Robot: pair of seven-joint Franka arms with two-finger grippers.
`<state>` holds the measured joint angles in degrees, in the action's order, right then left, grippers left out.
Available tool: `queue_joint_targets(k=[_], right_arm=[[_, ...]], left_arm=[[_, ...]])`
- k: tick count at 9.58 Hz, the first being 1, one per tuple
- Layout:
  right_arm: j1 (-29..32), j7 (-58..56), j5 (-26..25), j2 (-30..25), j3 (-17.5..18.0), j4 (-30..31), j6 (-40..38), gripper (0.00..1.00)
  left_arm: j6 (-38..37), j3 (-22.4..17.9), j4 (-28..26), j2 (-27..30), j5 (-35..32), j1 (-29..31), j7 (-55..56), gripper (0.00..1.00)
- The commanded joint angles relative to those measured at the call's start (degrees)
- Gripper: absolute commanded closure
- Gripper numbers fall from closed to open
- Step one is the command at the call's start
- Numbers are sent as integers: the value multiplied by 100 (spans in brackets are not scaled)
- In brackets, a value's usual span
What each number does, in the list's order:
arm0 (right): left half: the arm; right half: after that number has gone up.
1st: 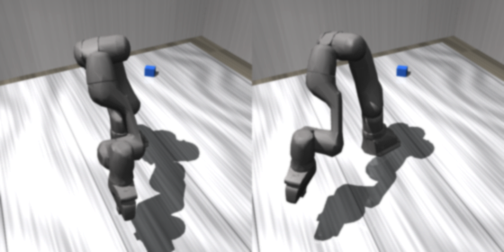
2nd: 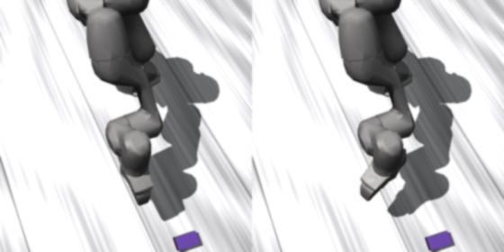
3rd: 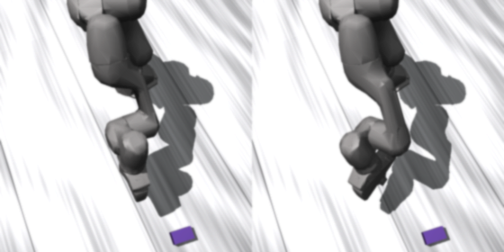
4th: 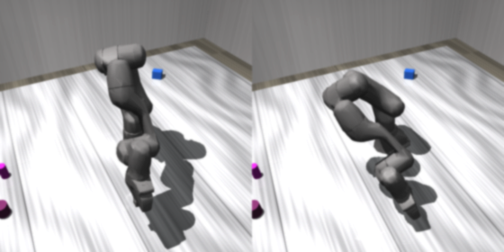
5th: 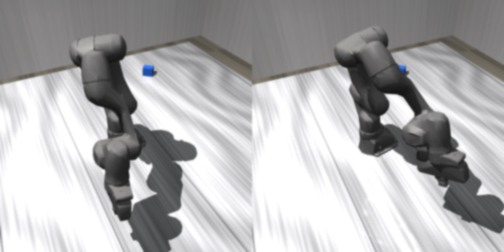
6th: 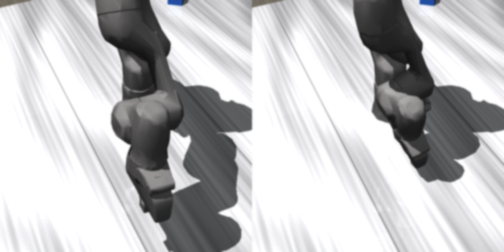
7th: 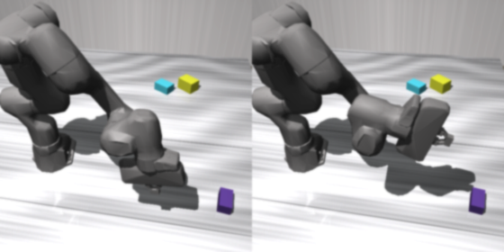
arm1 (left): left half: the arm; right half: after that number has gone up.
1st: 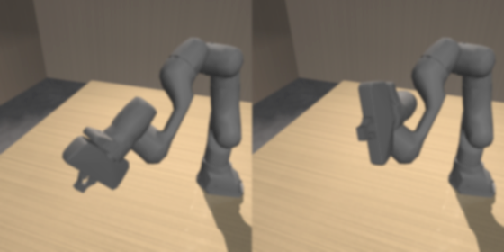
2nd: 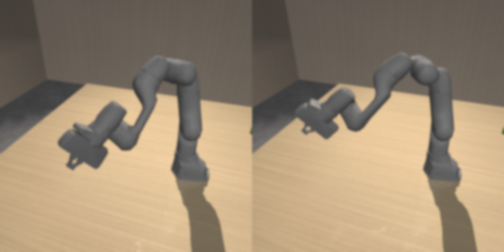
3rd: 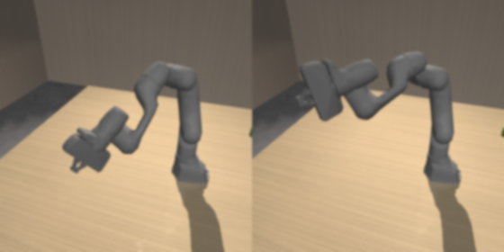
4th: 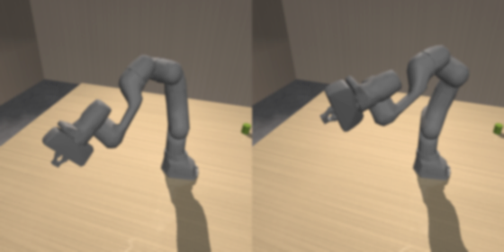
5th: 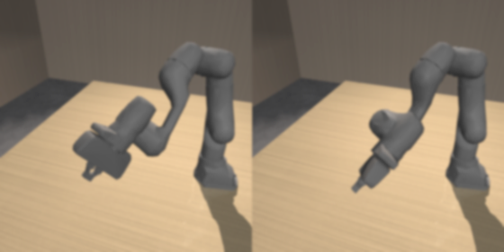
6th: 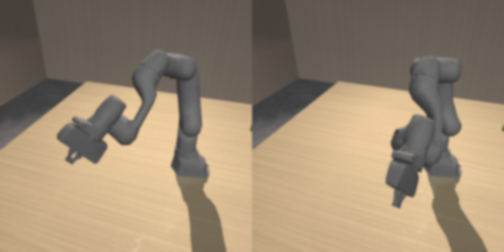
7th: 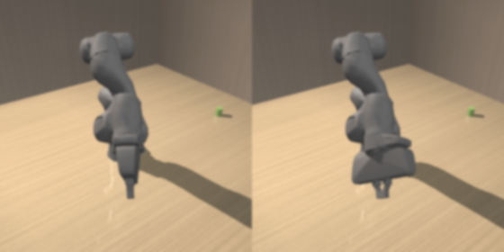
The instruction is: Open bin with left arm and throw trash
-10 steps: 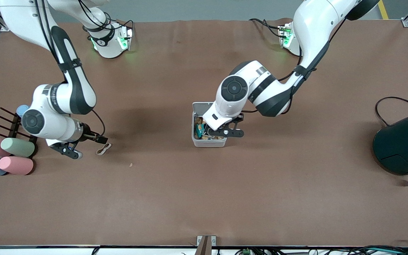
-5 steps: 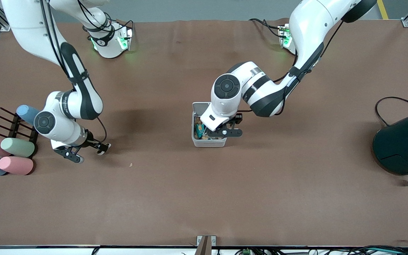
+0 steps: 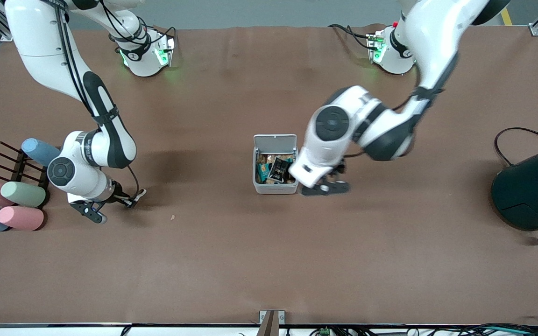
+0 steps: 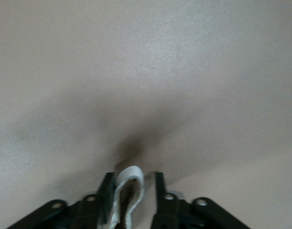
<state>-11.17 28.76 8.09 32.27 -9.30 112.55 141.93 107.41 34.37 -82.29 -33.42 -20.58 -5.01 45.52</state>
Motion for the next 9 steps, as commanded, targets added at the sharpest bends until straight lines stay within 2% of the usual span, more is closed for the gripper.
queue_joint_targets(k=[1,3,4,5,6,7,8,9], right_arm=[[-86,200,-27,34,51,-23,-139,100],[-113,330,-27,25,60,-58,-157,100],[-122,567,-27,-88,68,-128,-349,100],[-157,586,-18,-272,103,-415,-1003,100],[-340,787,25,-361,173,-1010,-2019,100],[-559,1319,156,-362,287,-1660,-2890,100],[-805,1690,445,-353,393,-2241,-3369,100],[-1156,2112,743,-327,394,-2586,-3417,100]], left_arm=[[-719,130,-68,930,481,822,-1030,0],[-1369,122,90,1450,975,1465,-2156,0],[-1590,-52,108,1940,1308,1520,-2858,0],[-1949,-898,99,2292,1555,1294,-3491,0],[-2100,-1794,12,2670,1870,927,-4455,0],[-2154,-2307,-215,2944,1943,801,-5091,0],[-2154,-2643,-252,3051,1944,669,-5219,0],[-2085,-2890,-252,3069,1944,555,-5159,0]])
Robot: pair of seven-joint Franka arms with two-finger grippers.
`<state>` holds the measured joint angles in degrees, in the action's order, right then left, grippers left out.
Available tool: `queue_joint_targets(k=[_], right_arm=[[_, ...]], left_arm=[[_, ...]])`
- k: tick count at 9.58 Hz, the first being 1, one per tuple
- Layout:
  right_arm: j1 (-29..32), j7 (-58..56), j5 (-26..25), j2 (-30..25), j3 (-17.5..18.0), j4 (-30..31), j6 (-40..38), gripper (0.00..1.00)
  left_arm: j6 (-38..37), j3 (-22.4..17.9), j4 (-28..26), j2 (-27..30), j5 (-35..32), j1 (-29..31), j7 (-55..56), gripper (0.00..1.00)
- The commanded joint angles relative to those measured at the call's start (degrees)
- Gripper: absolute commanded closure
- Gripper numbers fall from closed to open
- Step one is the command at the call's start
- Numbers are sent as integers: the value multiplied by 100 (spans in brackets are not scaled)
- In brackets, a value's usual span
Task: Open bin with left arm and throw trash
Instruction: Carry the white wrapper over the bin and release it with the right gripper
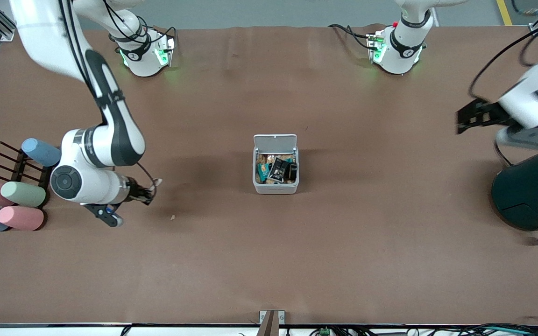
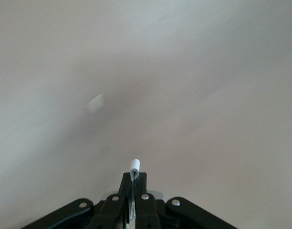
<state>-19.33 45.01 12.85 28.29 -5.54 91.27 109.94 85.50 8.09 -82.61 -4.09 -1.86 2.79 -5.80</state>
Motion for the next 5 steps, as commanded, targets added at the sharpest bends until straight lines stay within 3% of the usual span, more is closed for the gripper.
queue_joint_targets(k=[1,3,5], right_arm=[[-657,813,357,80,26,-635,-183,100],[-1141,1508,848,167,27,-1082,96,100],[-1773,2341,921,535,26,-1252,1051,100]], left_arm=[[412,-316,-307,136,37,-235,156,0],[1238,-439,-702,556,54,-306,272,0],[1101,-474,-844,760,45,-446,264,0]])
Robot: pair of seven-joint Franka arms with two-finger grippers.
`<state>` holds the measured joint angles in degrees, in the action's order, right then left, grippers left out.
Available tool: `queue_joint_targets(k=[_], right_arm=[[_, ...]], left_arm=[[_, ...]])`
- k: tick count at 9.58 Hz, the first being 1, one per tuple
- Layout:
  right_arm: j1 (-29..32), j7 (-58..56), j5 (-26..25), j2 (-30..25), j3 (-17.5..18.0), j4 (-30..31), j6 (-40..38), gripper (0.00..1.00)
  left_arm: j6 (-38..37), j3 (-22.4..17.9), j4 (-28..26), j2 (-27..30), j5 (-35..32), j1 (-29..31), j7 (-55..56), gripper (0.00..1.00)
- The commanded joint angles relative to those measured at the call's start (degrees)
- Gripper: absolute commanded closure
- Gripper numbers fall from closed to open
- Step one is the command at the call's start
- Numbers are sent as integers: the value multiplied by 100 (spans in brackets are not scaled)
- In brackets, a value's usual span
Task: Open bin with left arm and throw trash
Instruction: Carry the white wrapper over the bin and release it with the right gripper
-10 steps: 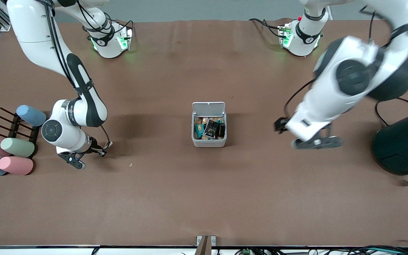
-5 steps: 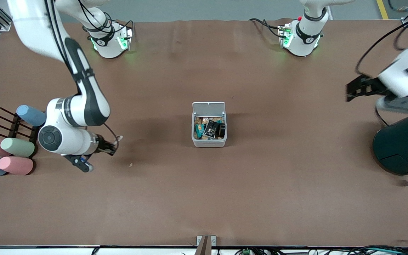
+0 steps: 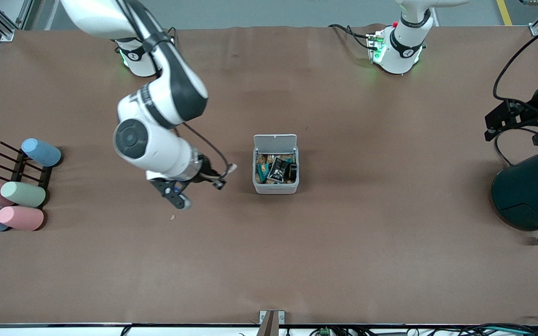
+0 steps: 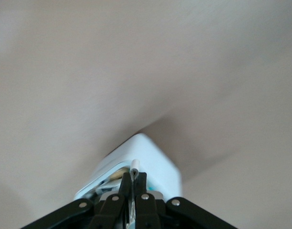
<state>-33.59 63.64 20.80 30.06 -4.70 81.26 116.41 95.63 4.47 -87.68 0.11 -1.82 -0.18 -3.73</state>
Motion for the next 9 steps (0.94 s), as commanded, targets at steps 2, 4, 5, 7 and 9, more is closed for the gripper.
queue_joint_targets(k=[2,4,5,7,9], right_arm=[[-823,763,108,631,-57,-251,1135,100],[-1008,703,108,764,-57,-242,1183,100],[-1131,694,73,773,-57,-164,1148,100],[-1141,667,73,896,-57,-120,1165,94],[-1194,694,56,905,-66,-111,1156,47]], left_arm=[[26,-105,-267,113,68,-71,57,0],[-262,-105,-162,77,59,-61,66,0],[-430,-105,-92,51,59,-53,66,0],[-458,-105,-65,42,59,-44,57,0],[-466,-105,-73,42,59,-61,74,0]])
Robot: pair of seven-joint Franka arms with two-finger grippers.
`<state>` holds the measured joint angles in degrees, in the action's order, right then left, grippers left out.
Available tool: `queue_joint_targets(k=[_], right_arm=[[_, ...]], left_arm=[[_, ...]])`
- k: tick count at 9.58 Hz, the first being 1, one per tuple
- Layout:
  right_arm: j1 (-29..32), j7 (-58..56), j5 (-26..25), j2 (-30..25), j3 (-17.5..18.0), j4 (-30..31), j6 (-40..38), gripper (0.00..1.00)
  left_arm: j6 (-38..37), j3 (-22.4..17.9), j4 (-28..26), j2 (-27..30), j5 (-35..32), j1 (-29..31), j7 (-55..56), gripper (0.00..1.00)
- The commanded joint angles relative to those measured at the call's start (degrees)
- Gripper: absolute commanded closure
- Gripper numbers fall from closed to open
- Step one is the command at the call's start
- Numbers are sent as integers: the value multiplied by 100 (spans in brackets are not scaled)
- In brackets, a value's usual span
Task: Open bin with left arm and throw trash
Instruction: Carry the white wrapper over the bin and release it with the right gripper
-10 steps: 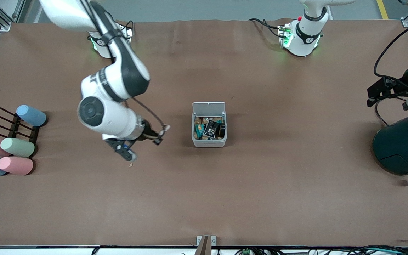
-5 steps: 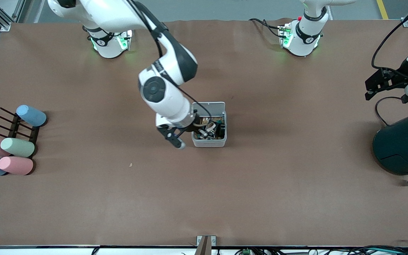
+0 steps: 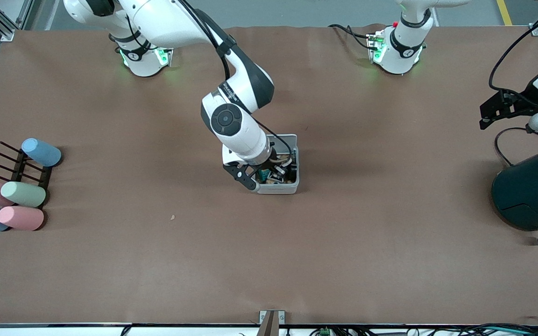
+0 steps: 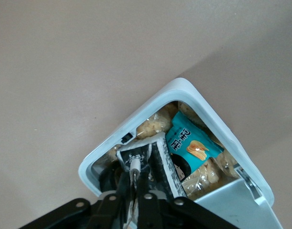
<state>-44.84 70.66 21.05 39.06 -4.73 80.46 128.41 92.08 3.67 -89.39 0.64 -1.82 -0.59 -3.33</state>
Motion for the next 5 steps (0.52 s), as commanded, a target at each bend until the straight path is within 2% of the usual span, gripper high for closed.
queue_joint_targets(k=[1,3,4,5], right_arm=[[-68,-9,22,5,-63,-30,-53,32],[-34,-18,22,-74,-89,-56,-306,27],[89,-52,13,-266,-141,-109,-874,26],[342,-88,22,-737,-255,-109,-1384,19]], left_arm=[[-111,-24,106,-11,59,-29,34,0],[-111,-15,106,-20,59,-38,25,0],[-111,-15,115,-20,59,-73,34,0],[-111,-7,115,-11,59,-82,43,0]])
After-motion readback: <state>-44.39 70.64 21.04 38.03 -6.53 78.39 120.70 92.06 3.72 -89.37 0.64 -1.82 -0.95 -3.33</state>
